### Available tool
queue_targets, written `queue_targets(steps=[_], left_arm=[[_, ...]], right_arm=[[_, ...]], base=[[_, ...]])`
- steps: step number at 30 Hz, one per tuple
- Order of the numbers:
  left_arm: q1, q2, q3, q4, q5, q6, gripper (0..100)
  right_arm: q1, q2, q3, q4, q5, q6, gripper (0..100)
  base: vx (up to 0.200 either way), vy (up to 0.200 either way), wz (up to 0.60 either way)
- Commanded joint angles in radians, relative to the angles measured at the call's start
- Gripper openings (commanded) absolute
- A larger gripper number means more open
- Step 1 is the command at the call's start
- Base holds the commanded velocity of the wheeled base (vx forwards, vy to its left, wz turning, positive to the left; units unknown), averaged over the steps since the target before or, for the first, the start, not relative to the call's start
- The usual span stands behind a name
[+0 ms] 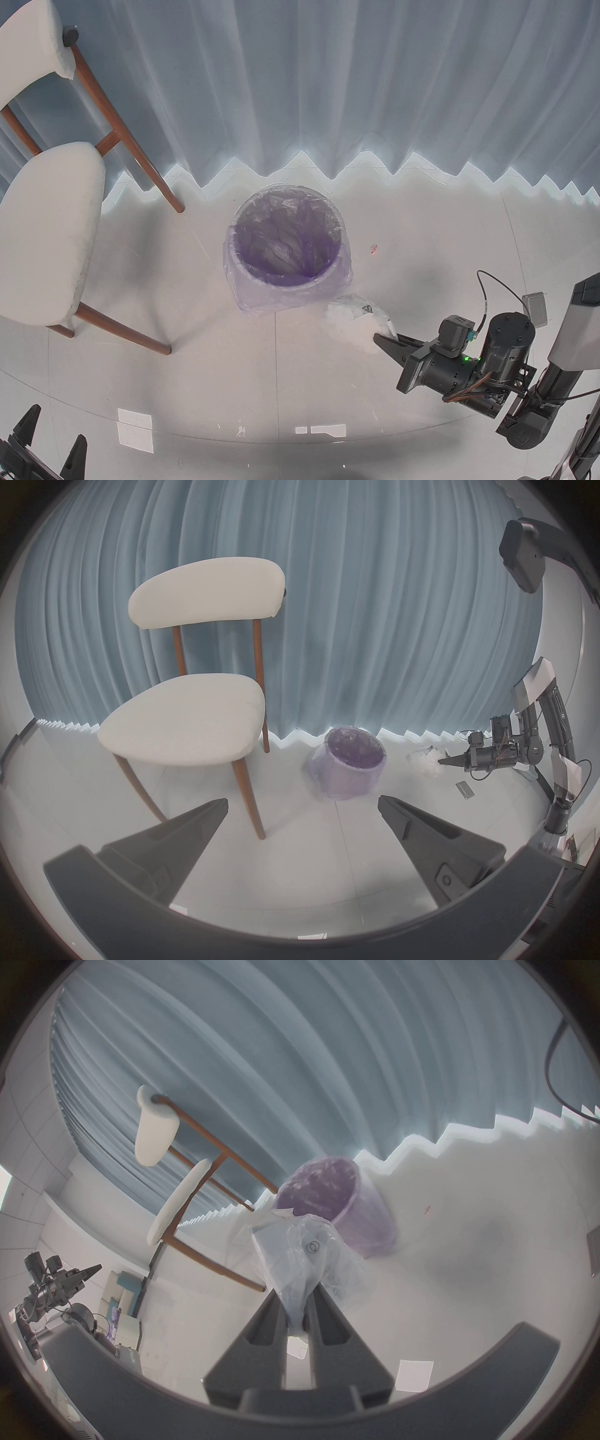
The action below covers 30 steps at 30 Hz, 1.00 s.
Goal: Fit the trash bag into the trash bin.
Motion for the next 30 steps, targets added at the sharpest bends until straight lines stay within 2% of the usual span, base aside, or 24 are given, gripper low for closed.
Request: queue_targets(steps=[1, 4, 28, 30], left_arm=[[-0.003, -0.009, 0.005, 0.023, -0.004, 0.002, 100], [-0.003, -0.009, -0.004, 0.043, -0.002, -0.002, 100], [-0.003, 0.005, -0.008, 0.061, -0.019, 0.007, 100], [-0.003, 0.005, -0.008, 0.061, -0.019, 0.009, 100]], right_arm=[[0.046, 0.068, -0.067, -0.019, -0.023, 0.019, 0], [0.042, 0.082, -0.116, -0.017, -0.042, 0.032, 0], [0.066, 0.095, -0.099, -0.017, -0.042, 0.02, 0], [0.068, 0.095, -0.096, -0.017, -0.042, 0.02, 0]], base=[[-0.2, 0.0, 0.0], [0.0, 0.0, 0.0], [0.2, 0.0, 0.0], [0.0, 0.0, 0.0]])
